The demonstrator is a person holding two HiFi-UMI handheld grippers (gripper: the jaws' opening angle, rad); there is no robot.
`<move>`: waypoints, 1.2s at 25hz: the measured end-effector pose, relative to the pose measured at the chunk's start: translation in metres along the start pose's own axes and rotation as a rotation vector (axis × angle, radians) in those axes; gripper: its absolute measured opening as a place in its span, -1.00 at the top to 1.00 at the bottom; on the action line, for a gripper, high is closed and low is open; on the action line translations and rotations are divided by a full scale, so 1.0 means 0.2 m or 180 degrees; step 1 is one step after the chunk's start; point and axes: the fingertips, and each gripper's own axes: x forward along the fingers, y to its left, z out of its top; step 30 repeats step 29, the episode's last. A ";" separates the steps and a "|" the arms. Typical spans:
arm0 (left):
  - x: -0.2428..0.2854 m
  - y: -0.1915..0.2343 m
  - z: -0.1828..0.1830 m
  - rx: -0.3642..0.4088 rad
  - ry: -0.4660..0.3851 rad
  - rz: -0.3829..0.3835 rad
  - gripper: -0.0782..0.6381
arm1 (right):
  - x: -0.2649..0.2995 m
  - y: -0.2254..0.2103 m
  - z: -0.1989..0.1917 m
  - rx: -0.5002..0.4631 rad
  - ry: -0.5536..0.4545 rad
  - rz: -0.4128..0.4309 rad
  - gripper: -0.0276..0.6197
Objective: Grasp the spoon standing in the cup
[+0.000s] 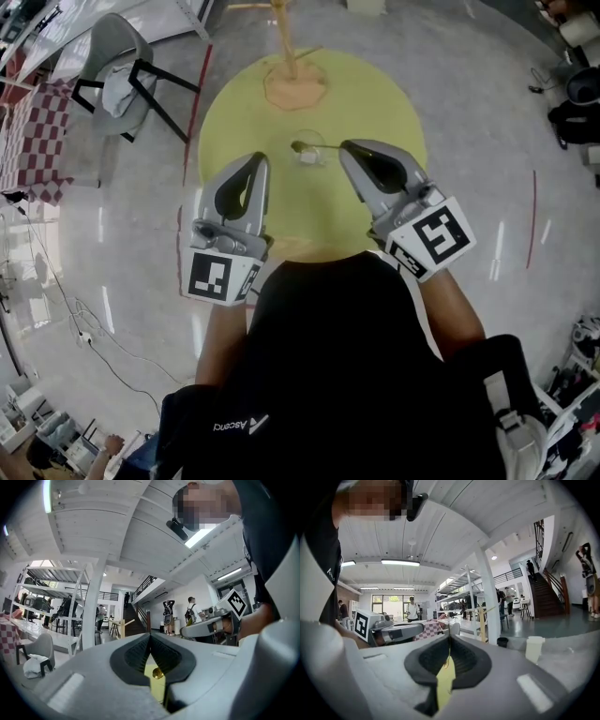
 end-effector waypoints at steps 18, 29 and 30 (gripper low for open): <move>-0.03 -0.06 0.05 0.0041 -0.0030 0.0005 0.75 | -0.09 -0.01 -0.03 -0.0040 -0.0019 -0.0039 0.90; -0.04 -0.06 0.01 0.0027 -0.0026 0.0016 0.75 | -0.08 0.00 -0.08 -0.0033 0.0013 -0.0016 0.90; -0.04 -0.06 0.01 0.0027 -0.0026 0.0016 0.75 | -0.08 0.00 -0.08 -0.0033 0.0013 -0.0016 0.90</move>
